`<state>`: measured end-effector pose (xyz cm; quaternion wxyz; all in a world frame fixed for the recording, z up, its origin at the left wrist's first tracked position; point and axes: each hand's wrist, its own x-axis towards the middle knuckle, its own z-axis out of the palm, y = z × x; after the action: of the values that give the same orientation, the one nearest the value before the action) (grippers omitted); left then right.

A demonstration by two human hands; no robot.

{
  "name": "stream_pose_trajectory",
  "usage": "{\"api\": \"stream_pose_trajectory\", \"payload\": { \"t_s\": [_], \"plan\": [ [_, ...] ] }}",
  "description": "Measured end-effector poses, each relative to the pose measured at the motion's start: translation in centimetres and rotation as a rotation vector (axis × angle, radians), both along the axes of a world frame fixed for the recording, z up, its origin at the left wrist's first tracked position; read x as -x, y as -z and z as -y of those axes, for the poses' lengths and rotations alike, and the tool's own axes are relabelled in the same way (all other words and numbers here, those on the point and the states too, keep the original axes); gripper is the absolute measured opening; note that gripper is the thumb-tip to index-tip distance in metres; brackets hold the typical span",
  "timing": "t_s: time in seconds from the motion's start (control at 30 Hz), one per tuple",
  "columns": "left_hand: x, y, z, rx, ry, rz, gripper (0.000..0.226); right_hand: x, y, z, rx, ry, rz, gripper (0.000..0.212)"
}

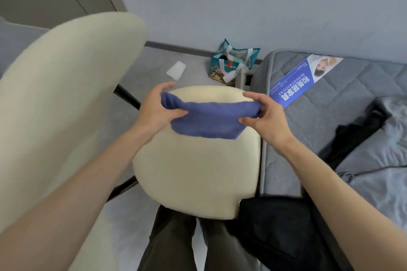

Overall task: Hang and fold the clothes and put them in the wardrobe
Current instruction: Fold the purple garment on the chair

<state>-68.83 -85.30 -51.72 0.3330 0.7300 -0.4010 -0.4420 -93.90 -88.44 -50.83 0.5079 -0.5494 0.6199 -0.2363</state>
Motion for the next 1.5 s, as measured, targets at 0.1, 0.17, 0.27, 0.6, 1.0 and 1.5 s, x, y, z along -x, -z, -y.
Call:
{"api": "stream_pose_trajectory", "payload": {
  "t_s": [0.1,0.17,0.27,0.6,1.0,1.5],
  "plan": [
    [0.1,-3.2,1.8,0.197,0.024,0.095,0.035,-0.7,-3.0,2.3,0.154,0.035,0.000,0.044],
    [0.5,-4.4,2.0,0.278,-0.024,0.077,0.033,-0.8,-4.1,2.8,0.241,0.088,-0.005,0.039],
    [1.1,-4.6,1.2,0.343,-0.055,0.078,0.033,-0.5,-4.2,2.1,0.312,0.133,-0.033,0.039],
    [2.2,10.2,-11.0,-0.246,0.432,0.127,0.034,3.6,9.4,-9.6,-0.272,-0.183,-0.443,0.035],
    [4.6,14.0,-6.7,-0.370,-0.136,-0.110,0.052,1.4,11.8,-6.0,-0.360,0.216,-0.304,0.068],
    [4.0,11.0,-4.8,-0.281,-0.147,-0.248,0.036,2.3,10.8,-4.4,-0.370,0.324,0.050,0.034]
  ]
}}
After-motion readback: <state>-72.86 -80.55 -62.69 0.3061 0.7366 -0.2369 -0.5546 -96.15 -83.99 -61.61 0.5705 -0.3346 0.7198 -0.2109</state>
